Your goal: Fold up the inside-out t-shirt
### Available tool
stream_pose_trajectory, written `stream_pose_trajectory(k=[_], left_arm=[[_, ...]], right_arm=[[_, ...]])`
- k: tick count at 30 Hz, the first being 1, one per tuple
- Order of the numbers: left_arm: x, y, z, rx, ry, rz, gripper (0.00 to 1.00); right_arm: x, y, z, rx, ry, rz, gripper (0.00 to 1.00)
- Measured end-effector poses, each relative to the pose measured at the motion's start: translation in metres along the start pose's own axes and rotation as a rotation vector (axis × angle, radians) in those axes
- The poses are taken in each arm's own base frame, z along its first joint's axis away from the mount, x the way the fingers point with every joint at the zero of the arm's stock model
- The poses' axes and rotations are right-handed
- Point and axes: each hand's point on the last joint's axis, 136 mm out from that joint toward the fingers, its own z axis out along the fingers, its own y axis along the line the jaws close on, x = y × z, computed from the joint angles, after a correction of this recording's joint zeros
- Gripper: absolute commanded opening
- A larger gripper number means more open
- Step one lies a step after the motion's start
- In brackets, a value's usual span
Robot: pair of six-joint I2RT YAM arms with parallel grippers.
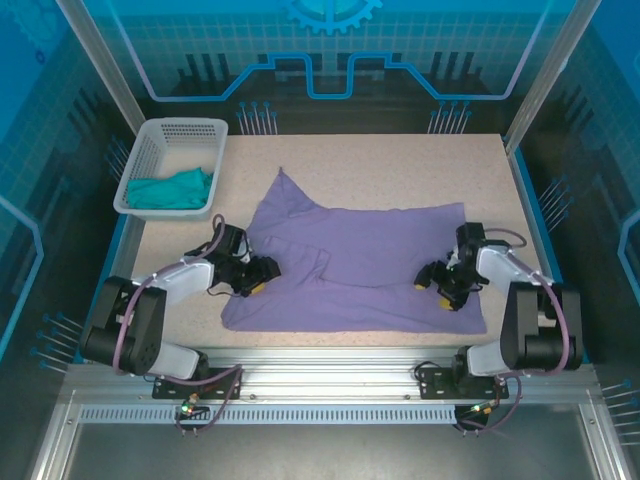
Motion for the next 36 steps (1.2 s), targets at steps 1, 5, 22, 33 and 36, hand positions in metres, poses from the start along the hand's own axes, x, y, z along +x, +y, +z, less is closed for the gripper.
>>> stream_pose_trajectory(k=[1, 5, 22, 33, 36], left_arm=[[0.001, 0.0, -0.002, -0.007, 0.003, -0.007, 0.6], [-0.025, -0.023, -0.013, 0.005, -0.059, 0.015, 0.6], [-0.28, -0.124, 0.05, -0.037, -0.327, 0.162, 0.56], [-0.332, -0.122, 0.089, -0.059, -0.299, 0.162, 0.37], [-0.331, -0.119, 0.096, -0.062, -0.279, 0.154, 0.3]], right_arm=[[-0.002, 0.0, -0.004, 0.008, -0.021, -0.001, 0.74], [-0.039, 0.023, -0.031, 0.001, -0.154, -0.048, 0.77], [-0.268, 0.039, -0.067, 0.059, -0.532, -0.01, 0.72], [-0.286, 0.053, -0.045, 0.005, -0.466, -0.057, 0.59], [-0.288, 0.054, -0.044, 0.008, -0.455, -0.066, 0.57]])
